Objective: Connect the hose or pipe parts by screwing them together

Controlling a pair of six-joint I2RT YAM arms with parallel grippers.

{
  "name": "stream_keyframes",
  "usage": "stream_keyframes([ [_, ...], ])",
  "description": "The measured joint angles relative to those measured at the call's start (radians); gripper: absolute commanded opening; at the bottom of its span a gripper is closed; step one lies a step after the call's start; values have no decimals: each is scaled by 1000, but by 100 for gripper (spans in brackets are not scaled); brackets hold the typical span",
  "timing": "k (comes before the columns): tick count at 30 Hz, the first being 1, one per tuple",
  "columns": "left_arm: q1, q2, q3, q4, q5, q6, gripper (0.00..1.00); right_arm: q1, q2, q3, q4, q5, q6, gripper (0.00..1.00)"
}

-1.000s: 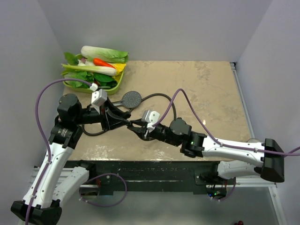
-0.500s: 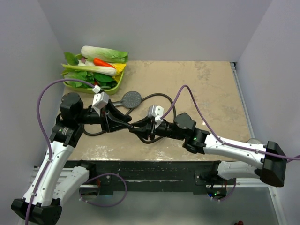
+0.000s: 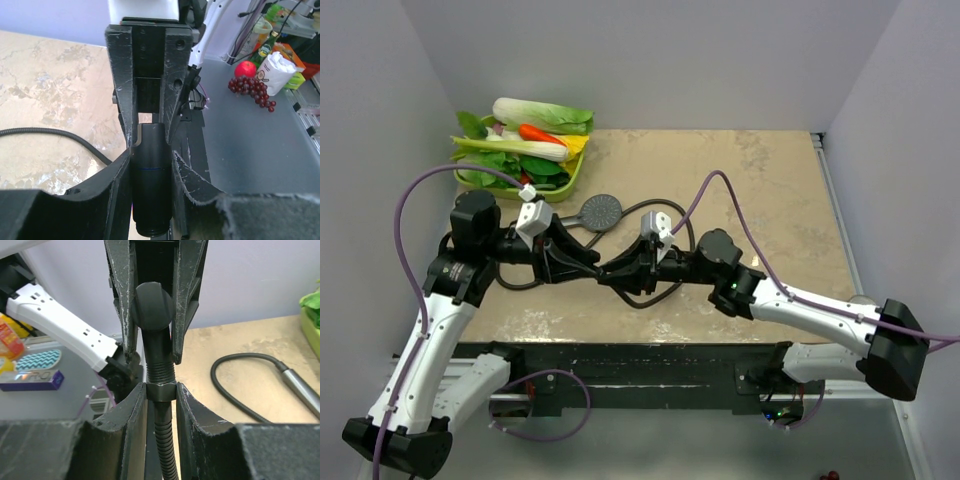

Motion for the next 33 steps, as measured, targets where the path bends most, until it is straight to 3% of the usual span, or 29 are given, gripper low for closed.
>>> stream_keyframes([
  [10, 0, 34, 53, -162, 57, 190, 0, -52, 56, -22, 148, -140, 148, 0],
  [18, -20, 43, 58, -290, 100, 199, 0, -164, 104, -58, 565, -198, 370, 0],
  [22, -21, 46, 58, -326, 109, 197, 0, -190, 147, -52, 677, -201, 462, 0],
  [27, -21, 46, 61, -346, 113, 196, 0, -190, 157, -56, 665, -216, 452, 0],
  [33, -21, 45, 115, -284, 92, 106, 0, -183, -50, -170, 436, -192, 294, 0],
])
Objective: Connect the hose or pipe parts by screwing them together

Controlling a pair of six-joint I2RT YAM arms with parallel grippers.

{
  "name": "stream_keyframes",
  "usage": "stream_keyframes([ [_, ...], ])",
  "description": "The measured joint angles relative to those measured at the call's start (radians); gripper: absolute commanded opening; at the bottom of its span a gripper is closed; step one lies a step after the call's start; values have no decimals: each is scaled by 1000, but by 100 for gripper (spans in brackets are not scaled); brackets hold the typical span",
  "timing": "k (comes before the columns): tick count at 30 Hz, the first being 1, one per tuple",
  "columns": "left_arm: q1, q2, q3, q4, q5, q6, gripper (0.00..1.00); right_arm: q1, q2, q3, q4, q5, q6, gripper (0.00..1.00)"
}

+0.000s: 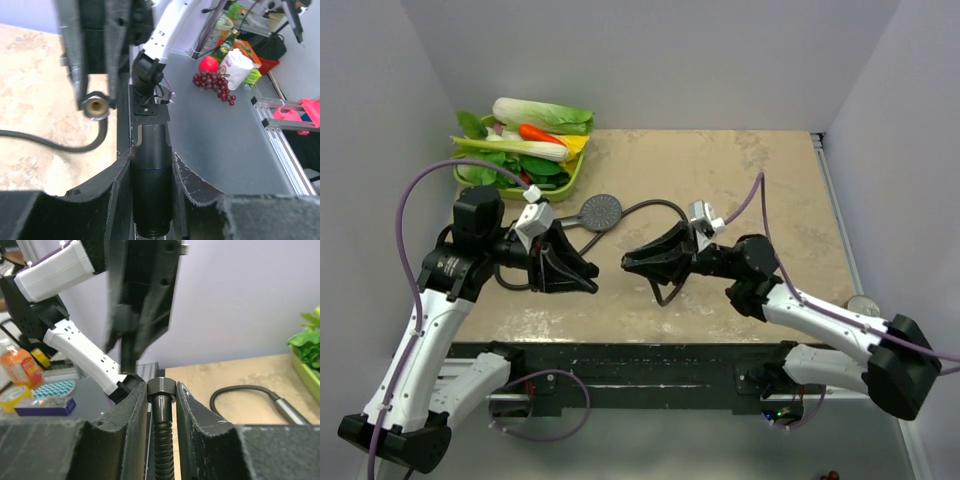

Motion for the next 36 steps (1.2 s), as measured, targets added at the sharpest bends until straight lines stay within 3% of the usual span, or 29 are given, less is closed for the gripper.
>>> stream_keyframes([
  [4, 0, -7, -5, 142, -72, -171, 0, 135, -153, 20, -281, 134, -235, 0],
  [12, 0, -38, -190, 571, -161, -693, 0, 400, -154, 98, -578, 515, -586, 0],
  [16, 3, -25, -252, 855, -163, -973, 0, 493, -142, 109, -652, 698, -701, 0],
  [23, 14, 30, -251, 1165, -163, -1270, 0, 557, -211, 95, -634, 909, -789, 0],
  [27, 14, 95, -209, 1218, -172, -1371, 0, 628, -211, 96, -570, 1013, -878, 0],
  [36, 14, 80, -91, 1072, -214, -1369, 0, 808, -52, 145, -428, 1270, -1177, 0],
])
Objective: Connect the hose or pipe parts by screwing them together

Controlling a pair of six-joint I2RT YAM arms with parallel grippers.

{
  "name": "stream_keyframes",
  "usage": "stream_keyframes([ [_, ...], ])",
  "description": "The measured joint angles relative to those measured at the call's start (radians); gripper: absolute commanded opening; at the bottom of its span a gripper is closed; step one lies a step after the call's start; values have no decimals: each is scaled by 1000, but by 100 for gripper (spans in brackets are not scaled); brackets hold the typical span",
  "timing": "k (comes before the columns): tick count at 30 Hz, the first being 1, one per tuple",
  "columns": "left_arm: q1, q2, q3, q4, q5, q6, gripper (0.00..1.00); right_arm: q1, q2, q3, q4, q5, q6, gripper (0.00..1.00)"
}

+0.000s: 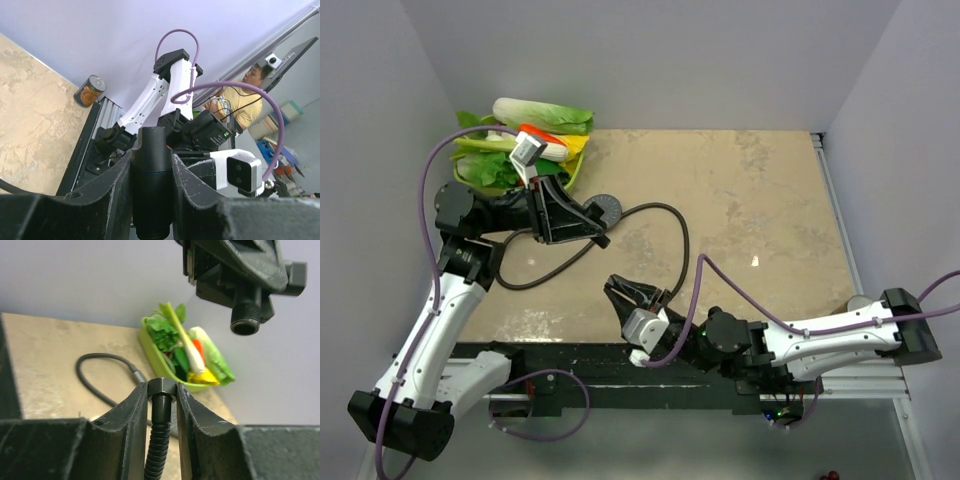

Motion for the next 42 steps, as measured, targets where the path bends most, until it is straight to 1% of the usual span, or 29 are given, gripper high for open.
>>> stream_keyframes([
  [4, 0, -14, 19, -112, -18, 40, 0, 38, 54, 0, 125, 112, -152, 0],
  [8, 0, -14, 44, -241, -45, 78, 0, 55, 89, 1, 240, 186, -291, 0],
  [12, 1, -23, 80, -375, -83, 110, 0, 57, 107, 18, 298, 212, -390, 0],
  [15, 2, -34, 93, -437, -101, 121, 0, 58, 117, 42, 327, 212, -435, 0],
  [24, 2, -58, 96, -524, -124, 137, 0, 55, 167, 110, 345, 191, -463, 0],
  [31, 4, -79, 97, -533, -130, 143, 0, 40, 185, 143, 306, 159, -452, 0],
  [42, 5, -85, 127, -533, -133, 143, 0, 4, 182, 145, 284, 149, -406, 0],
])
